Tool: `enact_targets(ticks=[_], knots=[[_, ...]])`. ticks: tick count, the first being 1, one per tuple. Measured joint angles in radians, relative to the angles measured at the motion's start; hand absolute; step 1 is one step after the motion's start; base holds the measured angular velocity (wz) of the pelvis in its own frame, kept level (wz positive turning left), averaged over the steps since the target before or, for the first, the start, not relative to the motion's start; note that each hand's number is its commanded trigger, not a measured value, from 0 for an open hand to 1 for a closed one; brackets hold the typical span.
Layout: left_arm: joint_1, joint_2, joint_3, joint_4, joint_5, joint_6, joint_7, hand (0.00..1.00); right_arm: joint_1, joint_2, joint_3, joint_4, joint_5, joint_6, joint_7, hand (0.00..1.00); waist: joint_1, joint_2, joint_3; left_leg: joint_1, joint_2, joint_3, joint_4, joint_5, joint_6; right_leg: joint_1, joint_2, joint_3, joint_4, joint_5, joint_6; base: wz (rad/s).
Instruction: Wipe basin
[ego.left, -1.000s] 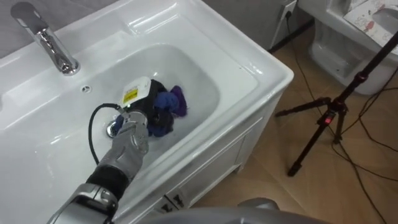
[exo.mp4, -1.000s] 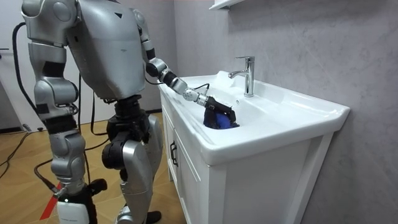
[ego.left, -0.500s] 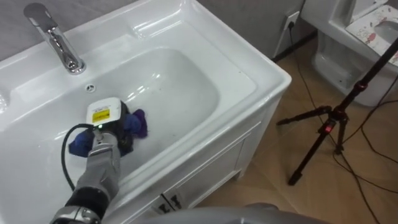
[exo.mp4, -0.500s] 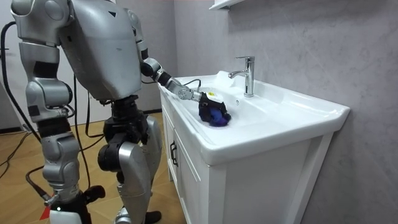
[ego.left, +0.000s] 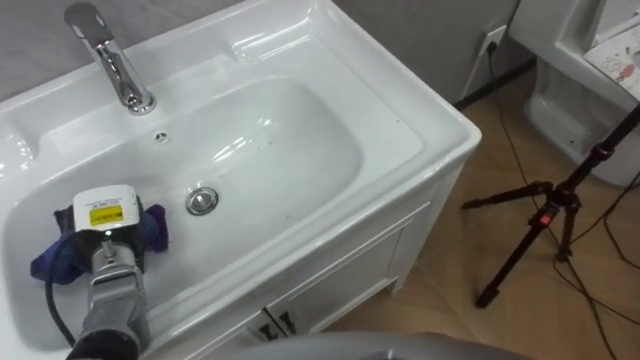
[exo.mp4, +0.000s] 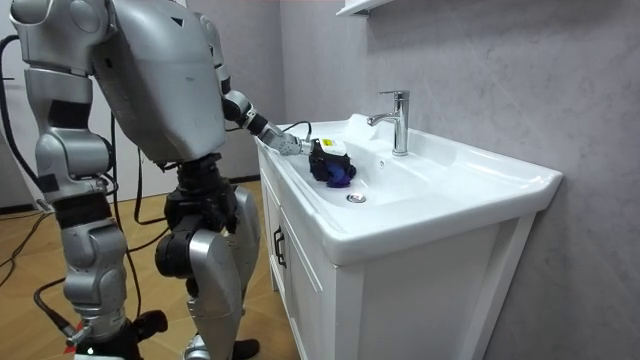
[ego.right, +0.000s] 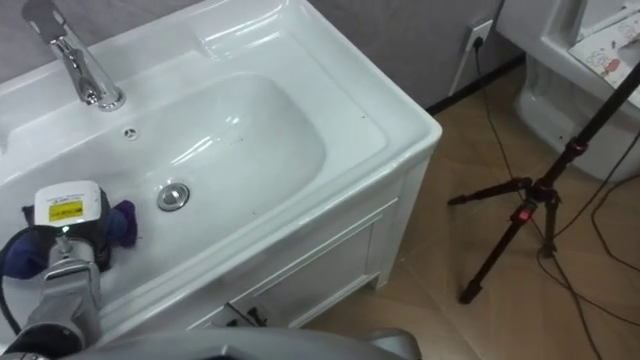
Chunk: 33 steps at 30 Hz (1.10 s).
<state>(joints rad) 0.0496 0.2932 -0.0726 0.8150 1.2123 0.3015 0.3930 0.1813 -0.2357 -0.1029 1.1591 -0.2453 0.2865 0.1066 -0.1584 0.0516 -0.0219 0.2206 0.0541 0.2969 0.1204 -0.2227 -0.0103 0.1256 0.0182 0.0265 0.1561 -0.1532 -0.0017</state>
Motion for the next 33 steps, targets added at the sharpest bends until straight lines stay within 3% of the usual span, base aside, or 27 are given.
enact_targets(ticks=[6, 10, 13, 23, 25, 30, 33], knots=[[-0.003, -0.002, 0.038, 0.010, -0.140, -0.009, 0.000, 1.00, -0.008, -0.001, 0.000, -0.001, 0.004, -0.012, -0.018, 0.00, 0.007, 0.018, 0.0019, 0.000, 0.003, -0.003, 0.009, 0.003, -0.005, 0.003, 0.002, 0.002, -0.003, -0.004, -0.008, -0.04], [-0.019, -0.002, 0.053, 0.020, -0.187, -0.025, 0.000, 1.00, -0.008, -0.003, 0.001, -0.004, 0.015, -0.013, -0.021, 0.00, 0.008, 0.023, 0.0035, -0.006, 0.002, -0.034, 0.010, 0.003, -0.006, 0.003, 0.000, -0.009, -0.004, -0.008, -0.010, 0.08], [-0.029, -0.002, 0.057, 0.023, -0.287, -0.032, 0.000, 1.00, -0.022, -0.003, 0.003, -0.001, 0.025, -0.017, -0.021, 0.00, 0.008, 0.031, 0.0049, -0.007, 0.002, -0.038, 0.011, 0.003, -0.006, 0.005, 0.000, -0.015, -0.002, -0.011, -0.011, 0.06], [-0.044, -0.002, 0.086, 0.019, -0.514, -0.069, -0.015, 1.00, -0.002, -0.005, 0.004, -0.002, 0.041, -0.047, -0.017, 0.00, 0.017, 0.037, 0.0096, -0.001, 0.003, -0.056, 0.013, 0.004, -0.007, 0.017, -0.001, -0.027, -0.003, -0.025, -0.017, 0.06], [-0.070, -0.002, 0.113, 0.019, -0.622, -0.076, -0.038, 1.00, 0.007, -0.004, 0.004, -0.004, 0.047, -0.046, -0.016, 0.00, 0.018, 0.036, 0.0100, 0.000, 0.003, -0.056, 0.014, 0.004, -0.007, 0.017, -0.002, -0.028, -0.002, -0.029, -0.017, 0.00], [-0.129, -0.003, 0.127, 0.041, -0.768, -0.087, -0.078, 1.00, 0.017, 0.000, 0.013, -0.001, 0.063, -0.045, -0.016, 0.00, 0.019, 0.026, 0.0143, -0.022, 0.002, -0.052, 0.017, 0.004, -0.007, -0.006, -0.004, -0.029, 0.012, -0.032, -0.016, 0.01], [-0.192, -0.010, 0.124, 0.071, -0.796, -0.092, -0.093, 1.00, 0.014, 0.001, 0.027, 0.004, 0.074, -0.046, -0.018, 0.00, 0.019, 0.018, 0.0152, -0.049, 0.000, -0.055, 0.020, 0.005, -0.008, -0.041, -0.006, -0.028, 0.024, -0.034, -0.014, 0.04]])
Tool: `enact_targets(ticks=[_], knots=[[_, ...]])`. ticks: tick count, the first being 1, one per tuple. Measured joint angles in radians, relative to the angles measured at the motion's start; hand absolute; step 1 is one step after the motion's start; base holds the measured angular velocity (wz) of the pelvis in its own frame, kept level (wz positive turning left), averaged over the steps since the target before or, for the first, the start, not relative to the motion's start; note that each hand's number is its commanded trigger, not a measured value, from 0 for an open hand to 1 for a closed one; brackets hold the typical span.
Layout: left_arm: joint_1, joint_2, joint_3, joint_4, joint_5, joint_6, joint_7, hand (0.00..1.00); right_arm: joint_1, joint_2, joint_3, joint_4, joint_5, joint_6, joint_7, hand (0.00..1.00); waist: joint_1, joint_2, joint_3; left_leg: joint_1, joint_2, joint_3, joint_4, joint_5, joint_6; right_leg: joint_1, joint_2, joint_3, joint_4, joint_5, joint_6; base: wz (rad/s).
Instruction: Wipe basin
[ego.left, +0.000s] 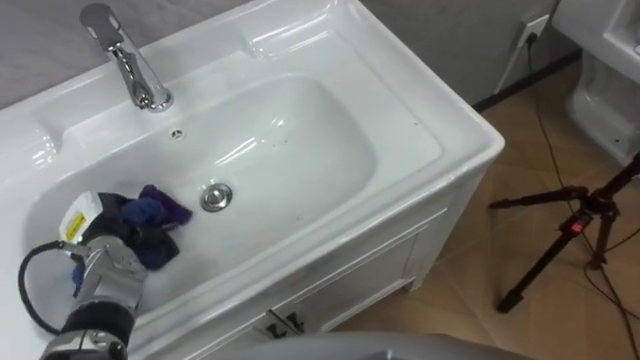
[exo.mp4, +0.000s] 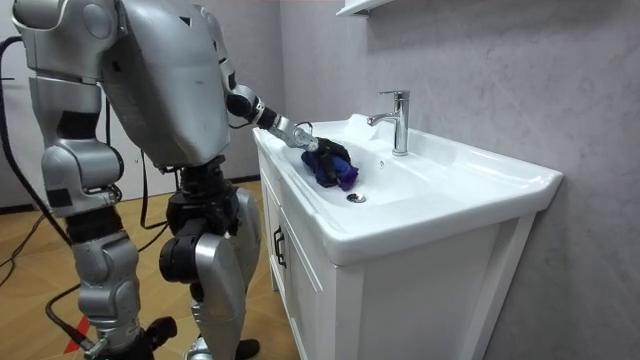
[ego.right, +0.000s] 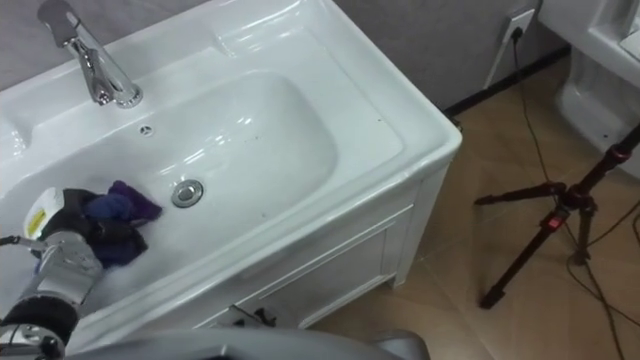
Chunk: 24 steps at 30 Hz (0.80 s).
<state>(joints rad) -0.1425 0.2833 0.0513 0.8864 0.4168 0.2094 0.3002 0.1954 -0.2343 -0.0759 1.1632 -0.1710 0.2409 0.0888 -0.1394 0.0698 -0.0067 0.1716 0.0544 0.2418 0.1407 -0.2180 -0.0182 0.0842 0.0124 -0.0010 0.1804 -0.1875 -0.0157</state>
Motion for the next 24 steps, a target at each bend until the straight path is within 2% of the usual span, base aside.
enact_targets(ticks=[5, 7, 10, 12, 16, 18, 21, 22, 24], knots=[[-0.109, -0.001, -0.052, 0.064, -0.144, 0.002, -0.011, 1.00, -0.016, 0.001, 0.036, -0.002, 0.006, 0.000, -0.012, 0.00, -0.006, -0.004, 0.0012, -0.055, -0.007, 0.002, 0.016, 0.002, 0.003, -0.069, -0.011, 0.000, 0.041, -0.003, 0.004, -0.01], [-0.165, 0.000, -0.089, 0.110, -0.177, 0.002, -0.029, 1.00, -0.021, 0.001, 0.056, -0.007, 0.007, 0.000, -0.017, 0.00, -0.022, -0.010, 0.0054, -0.066, -0.010, 0.002, 0.024, 0.003, 0.006, -0.076, -0.016, -0.002, 0.044, -0.003, 0.007, 0.05], [-0.207, -0.004, -0.111, 0.131, -0.218, 0.002, -0.035, 1.00, -0.019, 0.003, 0.091, 0.001, 0.010, -0.001, -0.023, 0.00, -0.045, -0.021, 0.0115, -0.076, -0.011, 0.007, 0.032, 0.003, 0.006, -0.085, -0.018, -0.002, 0.047, -0.002, 0.009, 0.01], [-0.232, -0.005, -0.138, 0.144, -0.239, 0.000, -0.035, 1.00, -0.018, 0.004, 0.112, 0.005, 0.011, 0.000, -0.024, 0.00, -0.060, -0.022, 0.0123, -0.091, -0.012, 0.008, 0.039, 0.003, 0.006, -0.097, -0.019, 0.001, 0.049, 0.000, 0.012, 0.02], [-0.316, -0.030, -0.177, 0.225, -0.298, -0.014, -0.036, 1.00, -0.014, 0.005, 0.155, 0.013, 0.016, -0.001, -0.022, 0.00, -0.081, -0.024, 0.0145, -0.113, -0.013, 0.027, 0.049, 0.003, 0.006, -0.127, -0.022, 0.007, 0.066, 0.001, 0.013, -0.11], [-0.329, -0.031, -0.194, 0.226, -0.317, -0.014, -0.035, 1.00, -0.014, 0.005, 0.154, 0.017, 0.013, 0.000, -0.021, 0.00, -0.101, -0.022, 0.0145, -0.122, -0.013, 0.032, 0.049, 0.005, 0.008, -0.135, -0.022, 0.015, 0.065, 0.001, 0.015, 0.00], [-0.360, -0.020, -0.214, 0.235, -0.317, -0.005, -0.037, 1.00, -0.029, 0.005, 0.152, 0.033, 0.014, 0.000, -0.022, 0.00, -0.111, -0.017, 0.0158, -0.148, -0.013, 0.050, 0.063, 0.007, 0.011, -0.168, -0.022, 0.023, 0.082, 0.004, 0.018, -0.08], [-0.369, -0.020, -0.215, 0.236, -0.318, -0.004, -0.037, 1.00, -0.041, 0.005, 0.153, 0.044, 0.021, 0.000, -0.023, 0.00, -0.115, -0.016, 0.0187, -0.151, -0.013, 0.058, 0.065, 0.007, 0.011, -0.178, -0.024, 0.025, 0.089, 0.005, 0.018, -0.13], [-0.377, -0.021, -0.218, 0.236, -0.319, -0.006, -0.035, 1.00, -0.043, 0.005, 0.155, 0.042, 0.038, -0.001, -0.028, 0.00, -0.128, -0.016, 0.0187, -0.158, -0.013, 0.063, 0.066, 0.007, 0.012, -0.191, -0.025, 0.026, 0.097, 0.005, 0.017, -0.14]])
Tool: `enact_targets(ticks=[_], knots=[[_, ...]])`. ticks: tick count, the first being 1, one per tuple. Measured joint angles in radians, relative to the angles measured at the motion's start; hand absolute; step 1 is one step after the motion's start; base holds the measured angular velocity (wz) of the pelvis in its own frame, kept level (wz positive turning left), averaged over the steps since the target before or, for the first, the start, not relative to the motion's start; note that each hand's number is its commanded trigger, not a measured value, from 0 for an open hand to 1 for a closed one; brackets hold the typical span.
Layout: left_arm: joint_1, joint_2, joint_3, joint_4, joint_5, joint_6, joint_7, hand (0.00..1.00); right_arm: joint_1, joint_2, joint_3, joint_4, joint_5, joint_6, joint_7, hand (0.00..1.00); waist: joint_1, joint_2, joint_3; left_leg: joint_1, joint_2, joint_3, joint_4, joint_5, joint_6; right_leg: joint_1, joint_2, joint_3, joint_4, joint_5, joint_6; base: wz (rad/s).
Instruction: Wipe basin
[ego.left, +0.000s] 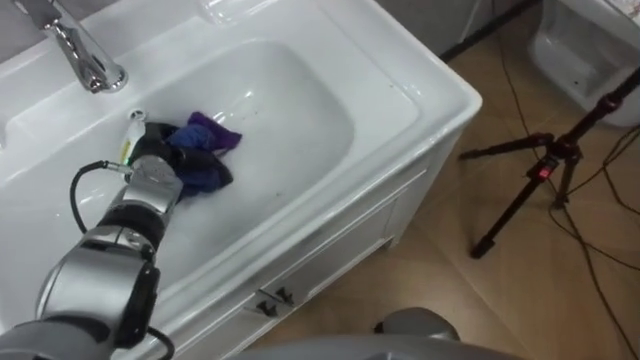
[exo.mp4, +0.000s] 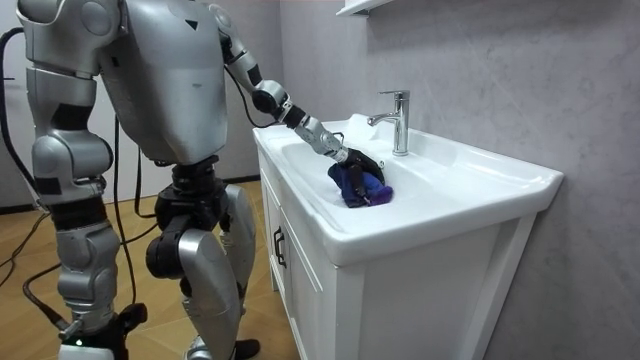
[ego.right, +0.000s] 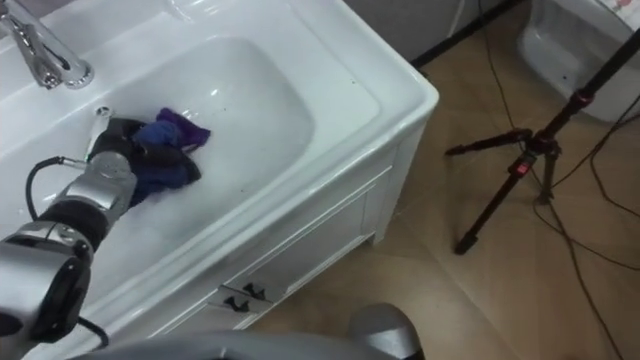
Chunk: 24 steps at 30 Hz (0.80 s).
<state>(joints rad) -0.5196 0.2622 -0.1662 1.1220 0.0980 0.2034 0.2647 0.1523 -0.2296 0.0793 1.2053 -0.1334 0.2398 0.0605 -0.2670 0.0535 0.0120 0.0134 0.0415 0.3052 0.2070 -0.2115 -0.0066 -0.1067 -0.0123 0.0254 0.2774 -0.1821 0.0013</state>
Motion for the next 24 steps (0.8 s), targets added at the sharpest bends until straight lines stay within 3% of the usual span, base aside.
enact_targets(ticks=[2, 4, 11, 15, 24], knots=[[-0.015, -0.002, -0.004, 0.003, -0.003, -0.001, 0.000, 1.00, 0.000, 0.000, 0.010, 0.002, 0.015, 0.000, -0.005, 0.00, -0.007, -0.002, 0.0014, -0.003, 0.001, 0.011, 0.001, 0.000, 0.000, -0.010, 0.000, 0.003, 0.007, 0.000, -0.001, -0.15], [-0.055, -0.005, -0.003, 0.039, -0.031, -0.002, 0.004, 1.00, -0.015, 0.000, 0.017, 0.026, 0.031, 0.000, -0.014, 0.00, -0.018, -0.004, 0.0078, -0.006, 0.002, 0.020, 0.001, 0.001, 0.002, -0.020, 0.000, 0.008, 0.017, 0.000, -0.002, -0.09], [-0.105, -0.018, -0.006, 0.078, -0.050, -0.001, 0.012, 1.00, -0.018, -0.003, 0.017, 0.038, 0.048, -0.001, -0.039, 0.00, -0.041, -0.004, 0.0078, -0.012, 0.005, 0.040, 0.002, 0.003, 0.005, -0.035, 0.005, 0.027, 0.020, 0.002, -0.002, -0.05], [-0.152, -0.028, -0.060, 0.078, -0.050, 0.001, 0.019, 1.00, -0.041, -0.004, 0.019, 0.048, 0.055, -0.001, -0.035, 0.00, -0.058, -0.003, 0.0076, -0.054, 0.013, 0.041, 0.034, 0.001, 0.007, -0.060, 0.001, 0.027, 0.023, 0.012, 0.003, 0.04], [-0.196, -0.059, -0.135, 0.072, -0.069, 0.001, 0.049, 1.00, -0.066, -0.005, 0.056, 0.079, 0.080, -0.007, -0.035, 0.00, -0.083, 0.002, 0.0053, -0.066, 0.014, 0.050, 0.030, 0.004, 0.016, -0.062, -0.002, 0.017, 0.020, 0.016, 0.007, 0.08]])
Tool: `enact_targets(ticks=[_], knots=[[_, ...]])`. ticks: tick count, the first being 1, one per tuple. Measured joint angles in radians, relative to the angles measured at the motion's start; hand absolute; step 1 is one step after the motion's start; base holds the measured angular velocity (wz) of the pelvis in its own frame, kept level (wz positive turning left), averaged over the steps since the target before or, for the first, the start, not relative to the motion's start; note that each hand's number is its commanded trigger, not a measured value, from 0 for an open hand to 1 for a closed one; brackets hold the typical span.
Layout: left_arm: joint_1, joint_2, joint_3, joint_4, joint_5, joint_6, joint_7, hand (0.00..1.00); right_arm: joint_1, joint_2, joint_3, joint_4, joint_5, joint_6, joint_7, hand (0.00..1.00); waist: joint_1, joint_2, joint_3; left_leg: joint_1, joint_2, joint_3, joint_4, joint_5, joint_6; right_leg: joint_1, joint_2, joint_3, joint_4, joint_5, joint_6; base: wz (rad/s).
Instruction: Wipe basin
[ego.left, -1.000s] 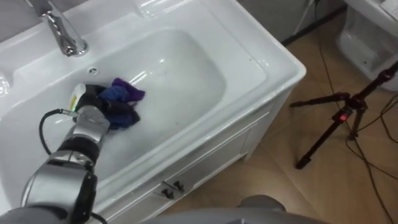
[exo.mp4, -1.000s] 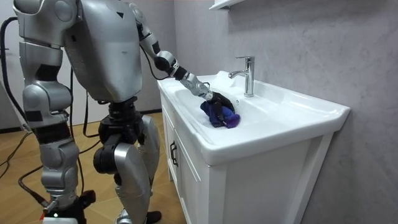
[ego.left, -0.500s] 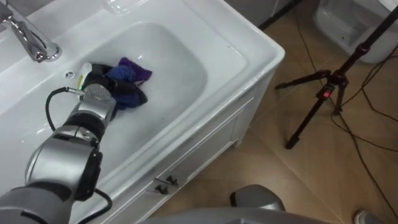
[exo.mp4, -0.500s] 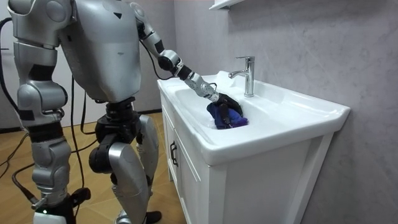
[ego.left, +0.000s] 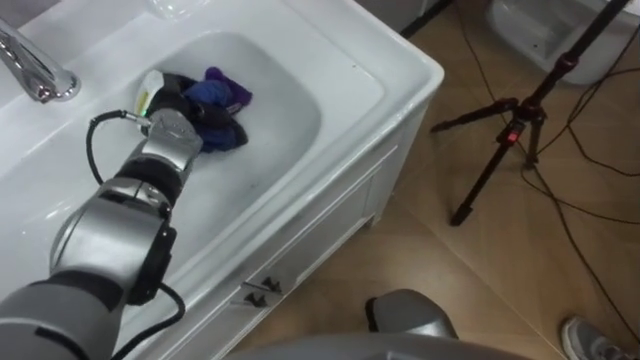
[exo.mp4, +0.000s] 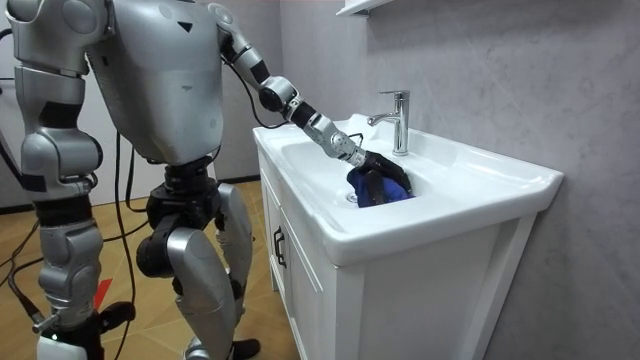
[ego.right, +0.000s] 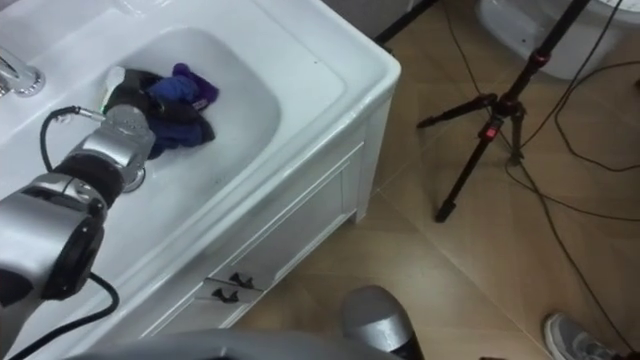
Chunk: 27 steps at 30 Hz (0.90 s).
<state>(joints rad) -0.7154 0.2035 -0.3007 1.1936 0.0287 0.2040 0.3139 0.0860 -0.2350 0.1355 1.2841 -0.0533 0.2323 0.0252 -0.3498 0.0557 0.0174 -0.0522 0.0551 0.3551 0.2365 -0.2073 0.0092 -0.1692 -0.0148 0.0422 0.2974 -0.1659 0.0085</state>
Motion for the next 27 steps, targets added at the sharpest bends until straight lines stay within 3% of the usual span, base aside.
enact_targets(ticks=[5, 14, 16, 27], knots=[[-0.001, -0.002, -0.039, -0.045, -0.041, 0.000, 0.002, 1.00, 0.001, -0.001, 0.000, 0.005, 0.007, -0.004, 0.000, 0.00, -0.005, 0.001, -0.0007, 0.005, 0.000, 0.002, -0.002, 0.000, 0.000, 0.011, 0.000, -0.003, -0.004, 0.001, 0.001, 0.02], [-0.001, 0.001, -0.039, -0.146, -0.116, 0.000, 0.000, 1.00, 0.004, 0.000, 0.001, 0.033, 0.012, -0.005, -0.010, 0.00, -0.004, 0.005, 0.0020, 0.019, 0.000, -0.005, -0.010, 0.000, 0.001, 0.037, -0.003, -0.018, -0.008, 0.001, 0.001, 0.05], [-0.001, -0.002, -0.044, -0.148, -0.116, 0.000, 0.002, 1.00, 0.006, 0.000, 0.001, 0.036, 0.013, -0.005, -0.014, 0.00, -0.004, 0.004, 0.0060, 0.028, 0.000, -0.006, -0.014, 0.000, 0.001, 0.049, -0.003, -0.019, -0.018, 0.001, 0.001, 0.02], [-0.001, -0.003, -0.059, -0.188, -0.111, 0.000, -0.001, 1.00, 0.020, 0.000, 0.001, 0.035, 0.010, -0.003, -0.008, 0.00, -0.004, 0.007, 0.0048, 0.028, -0.001, -0.032, -0.014, 0.000, 0.001, 0.065, -0.007, -0.046, -0.026, 0.001, 0.001, 0.07]])
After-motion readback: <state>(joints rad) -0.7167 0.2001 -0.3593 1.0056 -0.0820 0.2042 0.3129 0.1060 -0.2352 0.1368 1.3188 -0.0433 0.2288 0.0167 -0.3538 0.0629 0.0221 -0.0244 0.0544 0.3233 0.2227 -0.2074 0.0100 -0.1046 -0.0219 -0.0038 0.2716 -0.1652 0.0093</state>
